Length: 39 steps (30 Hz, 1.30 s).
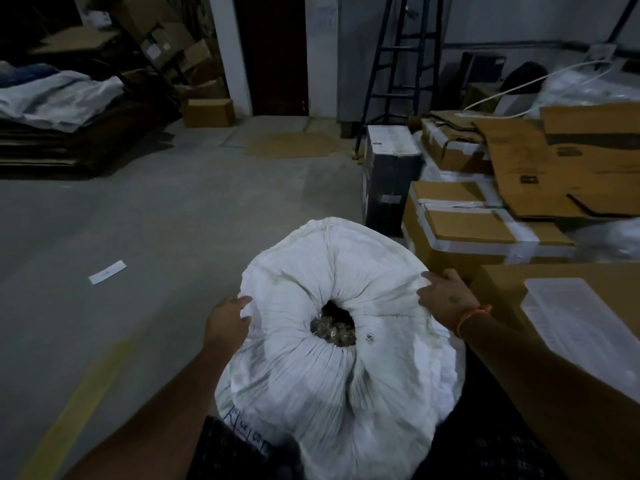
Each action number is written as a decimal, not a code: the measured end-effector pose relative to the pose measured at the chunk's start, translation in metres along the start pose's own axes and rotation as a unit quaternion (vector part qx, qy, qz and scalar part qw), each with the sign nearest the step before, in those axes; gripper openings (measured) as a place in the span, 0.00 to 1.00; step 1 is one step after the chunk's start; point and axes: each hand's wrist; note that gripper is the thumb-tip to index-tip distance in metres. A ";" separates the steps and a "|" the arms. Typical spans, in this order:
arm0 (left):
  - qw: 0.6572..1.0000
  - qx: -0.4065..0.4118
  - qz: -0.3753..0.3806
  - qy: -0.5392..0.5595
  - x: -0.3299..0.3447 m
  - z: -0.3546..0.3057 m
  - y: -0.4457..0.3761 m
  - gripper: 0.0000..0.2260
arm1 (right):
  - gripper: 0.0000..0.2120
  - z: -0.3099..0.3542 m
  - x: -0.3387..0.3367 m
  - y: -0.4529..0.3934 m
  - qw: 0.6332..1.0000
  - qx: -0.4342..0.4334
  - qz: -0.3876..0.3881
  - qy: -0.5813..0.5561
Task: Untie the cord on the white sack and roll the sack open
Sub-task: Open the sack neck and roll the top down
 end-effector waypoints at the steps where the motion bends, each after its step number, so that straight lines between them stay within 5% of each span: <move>1: 1.000 -0.008 0.002 -0.009 0.001 0.001 0.000 0.22 | 0.13 0.002 0.000 -0.003 1.000 0.002 0.012 0.004; 4: 0.999 -0.014 0.022 -0.045 0.007 0.006 -0.005 0.24 | 0.18 0.008 -0.002 -0.004 0.999 0.004 0.027 -0.034; 6: 0.997 -0.012 0.032 -0.075 0.013 0.009 -0.006 0.26 | 0.24 0.019 -0.002 0.002 0.984 0.042 -0.064 -0.163; 7: 0.997 -0.017 0.019 -0.079 0.013 0.007 -0.002 0.26 | 0.26 0.026 -0.002 0.008 0.946 0.093 -0.151 -0.273; 9: 0.998 -0.024 -0.031 -0.042 0.015 0.002 0.017 0.25 | 0.24 0.043 0.007 0.025 0.810 0.176 -0.340 -0.444; 11: 0.997 -0.025 -0.067 0.039 0.027 0.007 0.050 0.22 | 0.18 0.069 0.024 0.049 0.711 0.216 -0.438 -0.506; 14: 0.966 -0.120 -0.034 0.227 0.048 0.024 0.102 0.17 | 0.13 0.113 0.049 0.072 0.595 0.237 -0.406 -0.652; 17: 0.826 -0.307 0.095 0.463 0.052 0.025 0.128 0.15 | 0.11 0.139 0.051 0.083 0.496 0.240 -0.309 -0.775; 21: 0.768 -0.310 0.181 0.531 0.043 0.023 0.143 0.16 | 0.11 0.154 0.033 0.091 0.411 0.206 -0.269 -0.847; 24: 0.758 -0.269 0.209 0.557 0.033 0.014 0.159 0.14 | 0.14 0.158 0.025 0.091 0.365 0.173 -0.265 -0.876; 26: 0.769 -0.209 0.227 0.559 0.034 0.008 0.169 0.13 | 0.16 0.158 0.023 0.089 0.389 0.162 -0.281 -0.862; 28: 0.804 -0.156 0.229 0.525 0.036 0.005 0.176 0.14 | 0.16 0.158 0.024 0.087 0.496 0.167 -0.292 -0.801; 30: 0.881 -0.124 0.173 0.423 0.039 0.009 0.173 0.16 | 0.16 0.156 0.031 0.085 0.633 0.185 -0.282 -0.697; 32: 0.895 -0.192 0.121 0.385 0.038 0.013 0.164 0.17 | 0.18 0.150 0.040 0.085 0.720 0.201 -0.260 -0.611; 39: 0.883 -0.287 -0.040 0.368 0.021 0.020 0.149 0.17 | 0.21 0.114 0.065 0.096 0.773 0.296 -0.179 -0.532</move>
Point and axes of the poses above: each hand's wrist, its own y-axis away from the middle knuckle, its own x-axis out of the palm, z = x × y, and after that the axes turned 13 degrees about -x, right-handed
